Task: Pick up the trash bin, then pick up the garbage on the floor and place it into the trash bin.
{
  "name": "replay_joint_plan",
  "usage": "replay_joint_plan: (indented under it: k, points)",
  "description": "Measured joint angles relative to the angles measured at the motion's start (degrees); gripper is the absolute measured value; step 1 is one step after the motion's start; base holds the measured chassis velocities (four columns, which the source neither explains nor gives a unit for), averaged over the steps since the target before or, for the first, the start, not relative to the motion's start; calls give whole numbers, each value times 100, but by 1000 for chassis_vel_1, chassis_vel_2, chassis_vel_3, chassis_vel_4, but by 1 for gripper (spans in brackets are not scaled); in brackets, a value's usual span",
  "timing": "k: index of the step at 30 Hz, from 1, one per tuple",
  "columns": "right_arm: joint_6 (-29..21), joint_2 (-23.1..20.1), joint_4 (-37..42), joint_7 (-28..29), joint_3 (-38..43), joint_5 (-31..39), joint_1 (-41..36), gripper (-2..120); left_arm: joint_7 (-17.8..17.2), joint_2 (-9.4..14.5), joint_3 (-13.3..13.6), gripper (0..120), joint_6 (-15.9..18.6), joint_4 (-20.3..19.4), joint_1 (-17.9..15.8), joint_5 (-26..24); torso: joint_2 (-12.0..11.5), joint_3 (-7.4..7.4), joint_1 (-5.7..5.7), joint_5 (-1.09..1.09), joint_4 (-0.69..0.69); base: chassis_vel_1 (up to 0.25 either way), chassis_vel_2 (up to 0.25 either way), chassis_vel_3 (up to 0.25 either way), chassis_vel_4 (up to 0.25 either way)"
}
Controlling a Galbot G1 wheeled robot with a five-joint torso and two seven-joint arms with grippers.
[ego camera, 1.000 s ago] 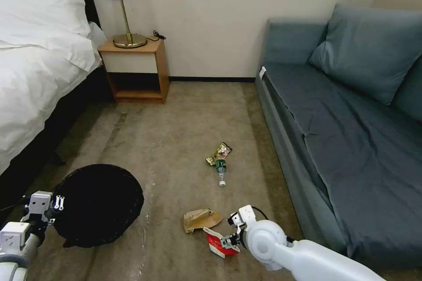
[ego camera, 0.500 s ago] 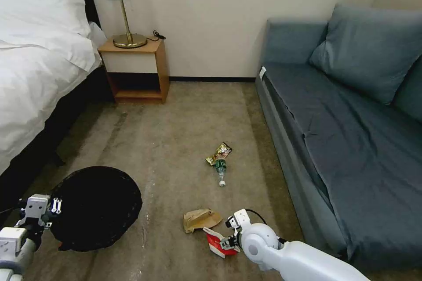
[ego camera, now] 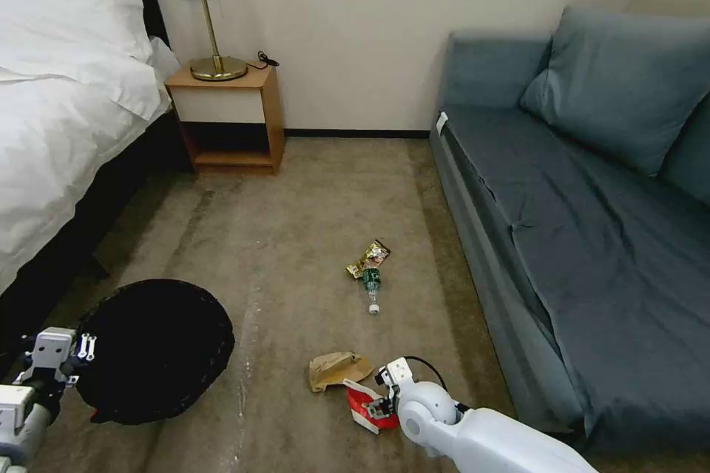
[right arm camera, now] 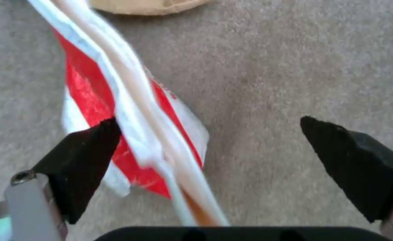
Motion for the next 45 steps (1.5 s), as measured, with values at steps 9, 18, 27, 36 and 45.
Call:
replay_joint_plan:
  k: [9, 18, 27, 36, 45]
  points:
    - [563, 22, -203, -291, -94, -257, -124, 78, -16, -45, 22, 6, 10, 11, -9, 26, 0, 0, 0, 0, 0, 0, 0, 0, 0]
    - [745, 9, -136, -309, -147, -300, -159, 45, -34, -63, 47, 6, 32, 9, -33, 39, 0, 0, 0, 0, 0, 0, 0, 0, 0]
    - [812, -10, -33, -299, -151, -317, -108, 11, -48, -72, 81, 6, 33, 66, -57, 58, 0, 0, 0, 0, 0, 0, 0, 0, 0]
    - [759, -146, 363, -181, 15, -325, -116, 0, -60, -73, 139, 6, 33, 104, -120, 58, 0, 0, 0, 0, -1, 0, 0, 0, 0]
    - [591, -124, 1253, 55, 476, -87, 414, 0, -60, -32, 260, 6, 33, 161, -242, 11, 0, 1, 0, 0, 1, 0, 0, 0, 0]
